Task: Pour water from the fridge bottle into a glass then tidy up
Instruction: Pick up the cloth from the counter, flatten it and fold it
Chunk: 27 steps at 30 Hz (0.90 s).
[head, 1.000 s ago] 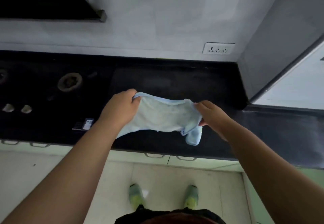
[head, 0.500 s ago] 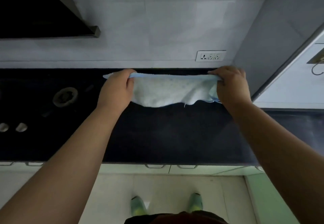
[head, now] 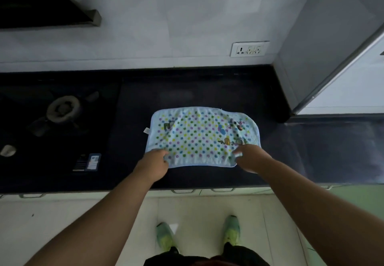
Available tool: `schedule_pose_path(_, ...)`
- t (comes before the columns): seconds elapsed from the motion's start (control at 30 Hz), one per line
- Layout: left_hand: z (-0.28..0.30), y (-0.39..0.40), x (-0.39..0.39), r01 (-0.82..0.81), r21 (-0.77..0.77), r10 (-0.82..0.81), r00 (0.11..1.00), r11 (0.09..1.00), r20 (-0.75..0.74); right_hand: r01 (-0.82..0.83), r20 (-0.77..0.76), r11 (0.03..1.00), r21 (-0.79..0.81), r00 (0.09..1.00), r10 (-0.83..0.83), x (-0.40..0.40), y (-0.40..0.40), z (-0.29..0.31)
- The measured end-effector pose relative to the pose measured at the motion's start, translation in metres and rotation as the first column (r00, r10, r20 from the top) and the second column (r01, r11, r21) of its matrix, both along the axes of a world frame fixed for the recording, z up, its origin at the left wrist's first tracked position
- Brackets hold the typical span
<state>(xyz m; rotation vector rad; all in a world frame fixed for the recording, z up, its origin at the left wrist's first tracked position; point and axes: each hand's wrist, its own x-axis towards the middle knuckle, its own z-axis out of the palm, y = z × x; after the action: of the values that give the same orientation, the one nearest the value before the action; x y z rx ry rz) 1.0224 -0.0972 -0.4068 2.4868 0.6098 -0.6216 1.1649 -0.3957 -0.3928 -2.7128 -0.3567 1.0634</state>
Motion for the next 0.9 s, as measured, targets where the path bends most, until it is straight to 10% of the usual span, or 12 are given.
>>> schedule_pose_path(0.27,-0.014,-0.027,0.067,0.036,0.072,-0.042,0.995,0.997,0.094,0.036,0.173,0.981,0.19,0.982,-0.07,0.025,0.052,-0.027)
schedule_pose_path(0.47,-0.046,-0.062,0.118,0.103,0.134,-0.107,0.994,0.986,0.025,0.092,0.075,0.995,-0.035,0.993,-0.089,0.026,0.076,-0.072)
schedule_pose_path(0.9,-0.118,-0.025,0.128,0.088,0.396,-0.175,0.966,0.914,0.189,-0.022,0.378,0.997,-0.075,0.925,0.049,0.045,0.115,-0.109)
